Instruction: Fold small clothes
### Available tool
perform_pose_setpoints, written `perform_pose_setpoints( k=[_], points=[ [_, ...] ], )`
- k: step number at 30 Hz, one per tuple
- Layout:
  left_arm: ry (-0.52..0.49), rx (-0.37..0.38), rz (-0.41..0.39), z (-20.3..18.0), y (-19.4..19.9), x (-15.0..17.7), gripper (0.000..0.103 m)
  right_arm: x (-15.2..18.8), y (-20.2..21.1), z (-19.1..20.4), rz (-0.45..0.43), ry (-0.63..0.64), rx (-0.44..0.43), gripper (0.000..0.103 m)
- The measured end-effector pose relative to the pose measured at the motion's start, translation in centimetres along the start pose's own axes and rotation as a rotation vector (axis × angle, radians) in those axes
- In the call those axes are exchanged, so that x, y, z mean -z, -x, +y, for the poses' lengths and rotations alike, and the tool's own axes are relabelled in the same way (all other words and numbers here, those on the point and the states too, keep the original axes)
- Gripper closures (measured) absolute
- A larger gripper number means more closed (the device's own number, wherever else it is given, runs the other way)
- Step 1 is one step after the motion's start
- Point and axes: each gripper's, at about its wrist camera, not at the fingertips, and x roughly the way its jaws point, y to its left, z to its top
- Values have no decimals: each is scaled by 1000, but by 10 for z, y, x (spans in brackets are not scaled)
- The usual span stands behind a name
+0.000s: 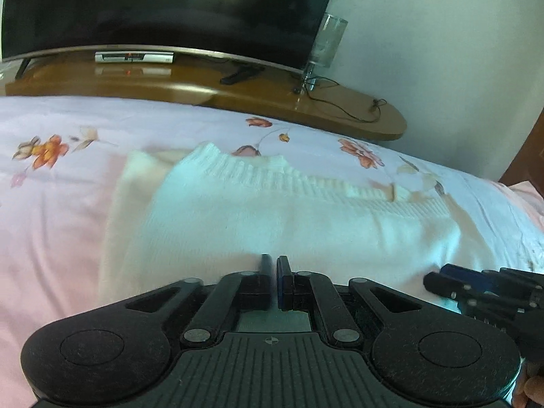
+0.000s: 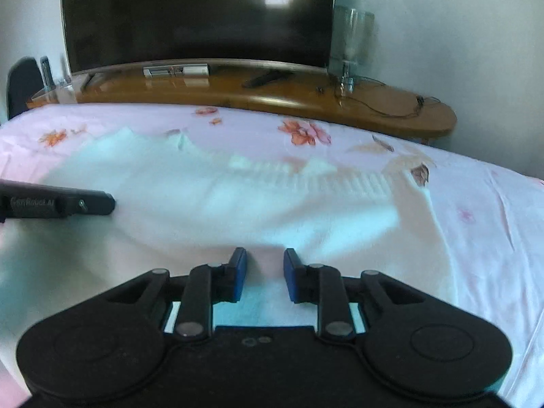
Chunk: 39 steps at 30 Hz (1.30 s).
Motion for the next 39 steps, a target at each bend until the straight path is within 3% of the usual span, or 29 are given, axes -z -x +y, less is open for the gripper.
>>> perform_pose_setpoints(
  k=[5, 9, 12, 17, 20, 25, 29, 32, 39],
  points=[
    [-45, 20, -6, -15, 15, 19, 98, -3, 28, 14, -44, -14, -38, 76],
    [-31, 20, 5, -12, 21, 31, 98, 8, 17, 27, 21, 4, -52, 75],
    [-32, 24, 13, -5, 31, 42, 98, 19, 24, 26, 19, 28, -37, 75],
    [-37, 19, 47, -7, 43, 51, 98, 18, 47, 25, 16, -38, -66, 73],
    [-22, 13, 49, -4, 48, 58, 98, 38, 42, 30, 87, -18, -71, 69],
    [-39, -16, 73, -10, 59, 65, 98, 42, 67, 32, 53, -71, -76, 68],
    [-30, -31, 88, -10, 69, 70, 98, 54, 67, 41, 91, -36, -54, 67],
    [-28, -38, 99, -10, 75, 71, 98, 50, 74, 40, 107, -80, -47, 67],
    [3, -32, 112, -6, 95, 75, 98, 47, 106, 45, 65, -145, -24, 63]
  ],
)
